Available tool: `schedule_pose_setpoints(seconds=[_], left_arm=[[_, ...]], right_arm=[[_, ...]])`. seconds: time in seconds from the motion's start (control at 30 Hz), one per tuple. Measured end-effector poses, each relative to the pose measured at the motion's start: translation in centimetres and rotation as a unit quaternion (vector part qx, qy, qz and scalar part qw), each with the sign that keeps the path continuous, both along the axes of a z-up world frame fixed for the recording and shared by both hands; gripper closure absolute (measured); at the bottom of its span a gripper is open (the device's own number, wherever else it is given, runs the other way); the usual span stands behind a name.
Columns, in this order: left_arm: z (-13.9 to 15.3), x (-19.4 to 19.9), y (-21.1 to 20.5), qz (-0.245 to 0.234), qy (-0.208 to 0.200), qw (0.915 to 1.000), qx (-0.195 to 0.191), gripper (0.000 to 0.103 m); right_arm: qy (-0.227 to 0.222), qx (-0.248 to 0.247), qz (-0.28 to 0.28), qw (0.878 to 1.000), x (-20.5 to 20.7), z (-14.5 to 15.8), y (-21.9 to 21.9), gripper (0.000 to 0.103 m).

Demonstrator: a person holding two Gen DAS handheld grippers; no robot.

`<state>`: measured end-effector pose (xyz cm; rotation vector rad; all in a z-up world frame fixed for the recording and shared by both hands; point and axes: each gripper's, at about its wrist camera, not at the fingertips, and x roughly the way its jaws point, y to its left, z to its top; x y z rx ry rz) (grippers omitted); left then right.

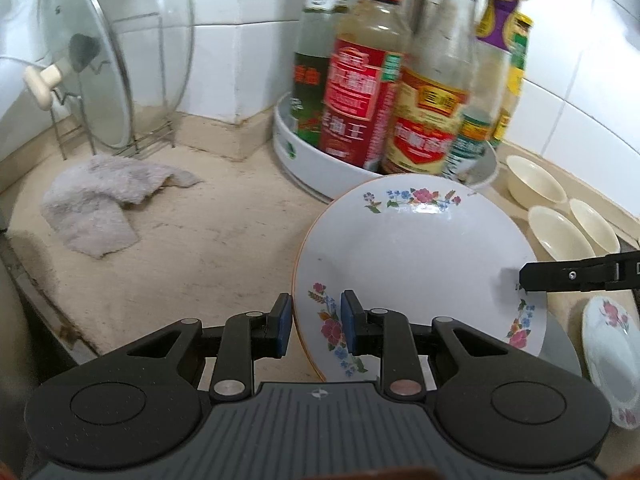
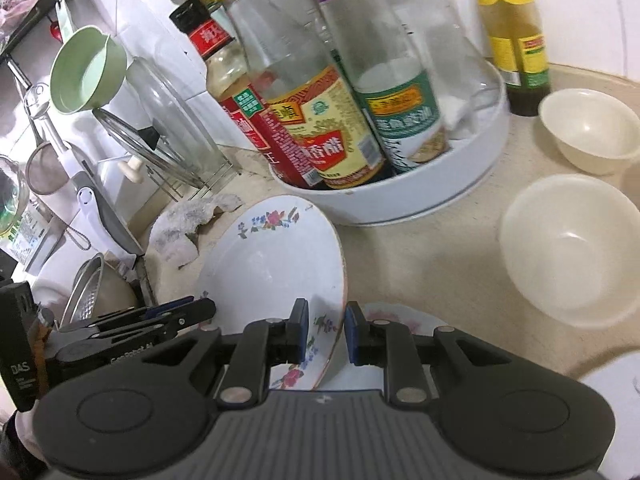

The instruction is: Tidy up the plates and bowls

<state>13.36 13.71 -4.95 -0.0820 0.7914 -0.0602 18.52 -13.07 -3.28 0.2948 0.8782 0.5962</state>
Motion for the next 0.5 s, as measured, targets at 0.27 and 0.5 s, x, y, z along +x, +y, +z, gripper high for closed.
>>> schedule_pose_setpoints(seconds=[0.27, 0.5], left_arm=[[-0.2, -1.2, -2.8, -0.026, 0.010, 0.9996, 0.007, 0.070], [-0.5, -2.3, -4.8, -0.038, 0.022, 0.9989, 0.018, 0.071]], right_arm=[[0.006, 0.006, -0.019, 1.000, -2.4, 0.1, -3.2, 0.082], [0.018, 0.018, -0.029, 0.999, -4.2, -0.4, -5.3, 0.082]])
